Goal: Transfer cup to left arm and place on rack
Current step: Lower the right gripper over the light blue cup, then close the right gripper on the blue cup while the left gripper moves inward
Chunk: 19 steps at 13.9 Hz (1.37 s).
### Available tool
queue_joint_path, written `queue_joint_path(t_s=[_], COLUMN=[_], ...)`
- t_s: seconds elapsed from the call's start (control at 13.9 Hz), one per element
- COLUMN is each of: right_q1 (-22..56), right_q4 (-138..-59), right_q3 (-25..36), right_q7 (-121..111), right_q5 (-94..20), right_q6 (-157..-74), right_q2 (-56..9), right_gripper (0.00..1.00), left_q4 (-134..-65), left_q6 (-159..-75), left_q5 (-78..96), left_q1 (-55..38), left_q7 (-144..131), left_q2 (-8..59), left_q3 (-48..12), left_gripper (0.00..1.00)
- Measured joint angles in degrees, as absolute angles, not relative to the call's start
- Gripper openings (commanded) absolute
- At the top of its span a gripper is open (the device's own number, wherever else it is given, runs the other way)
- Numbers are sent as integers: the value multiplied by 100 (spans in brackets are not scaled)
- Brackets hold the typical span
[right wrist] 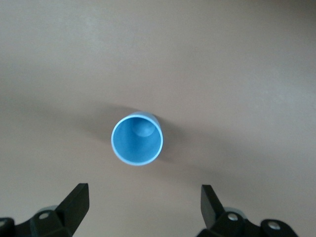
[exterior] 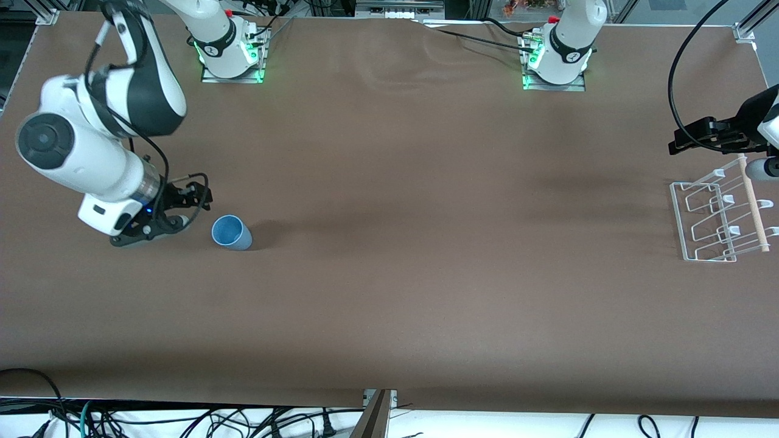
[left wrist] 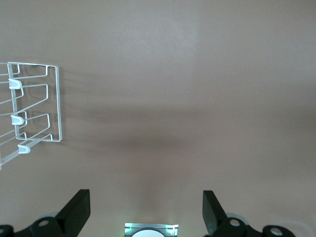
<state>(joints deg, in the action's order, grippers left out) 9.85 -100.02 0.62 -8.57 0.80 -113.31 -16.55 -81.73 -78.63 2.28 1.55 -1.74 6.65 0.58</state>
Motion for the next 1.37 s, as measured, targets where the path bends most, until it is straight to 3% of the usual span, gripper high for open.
queue_joint_path(t_s=[0.36, 1.01, 1.15, 1.37], right_q1=[881, 737, 723, 723], right_q4=[-10032, -10035, -10035, -10045], right_q3=[82, 85, 85, 85], right_q7=[-858, -857, -851, -824], right_q5=[80, 78, 78, 76], right_q6=[-11872, -12069, -12082, -12084], right_q2=[-2369, -2847, -2922, -3041], right_gripper=[99, 96, 84, 49], left_q4=[-8173, -8174, -8177, -8203], left_q6=[-7863, -7823, -7771, -7733], left_q5=[228, 255, 391, 489], left_q1=[152, 140, 139, 96], left_q7=[-174, -174, -174, -163], left_q2=[665, 731, 737, 745], left_q3=[48, 23, 3, -18], left_gripper=[100, 100, 100, 100])
